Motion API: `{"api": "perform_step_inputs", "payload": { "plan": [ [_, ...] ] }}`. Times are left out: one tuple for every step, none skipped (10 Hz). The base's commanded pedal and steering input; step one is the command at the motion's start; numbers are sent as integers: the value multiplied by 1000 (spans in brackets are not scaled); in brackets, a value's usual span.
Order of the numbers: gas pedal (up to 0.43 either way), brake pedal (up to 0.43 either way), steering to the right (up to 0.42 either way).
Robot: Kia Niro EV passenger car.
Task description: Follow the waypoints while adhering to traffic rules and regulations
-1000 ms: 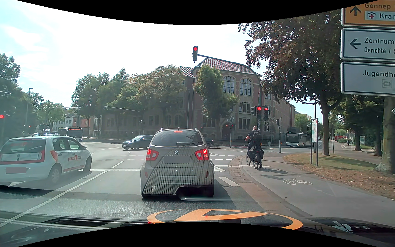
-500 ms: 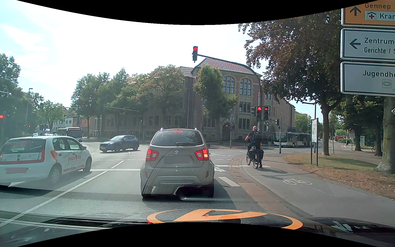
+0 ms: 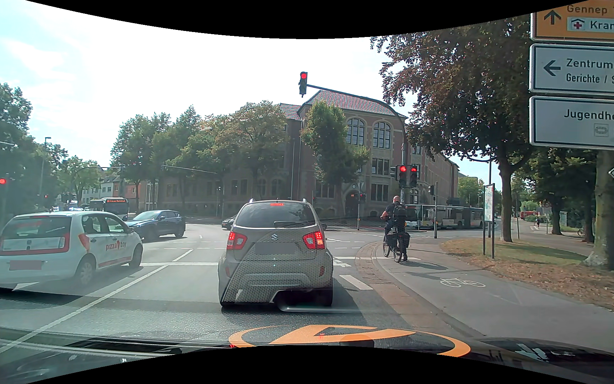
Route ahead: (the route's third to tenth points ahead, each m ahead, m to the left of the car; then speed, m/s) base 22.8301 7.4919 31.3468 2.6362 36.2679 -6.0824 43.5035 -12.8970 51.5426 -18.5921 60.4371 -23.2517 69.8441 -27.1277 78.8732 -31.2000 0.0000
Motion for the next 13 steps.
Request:
{"api": "perform_step_inputs", "payload": {
  "plan": [
    [0,177,-45],
    [0,177,-45],
    [0,177,-45],
    [0,177,-45],
    [0,177,-46],
    [0,171,-46],
    [0,171,-46],
    [0,177,-45],
    [0,177,-45],
    [0,171,-45],
    [0,171,-45],
    [0,171,-46],
    [0,171,-45]
  ]
}}
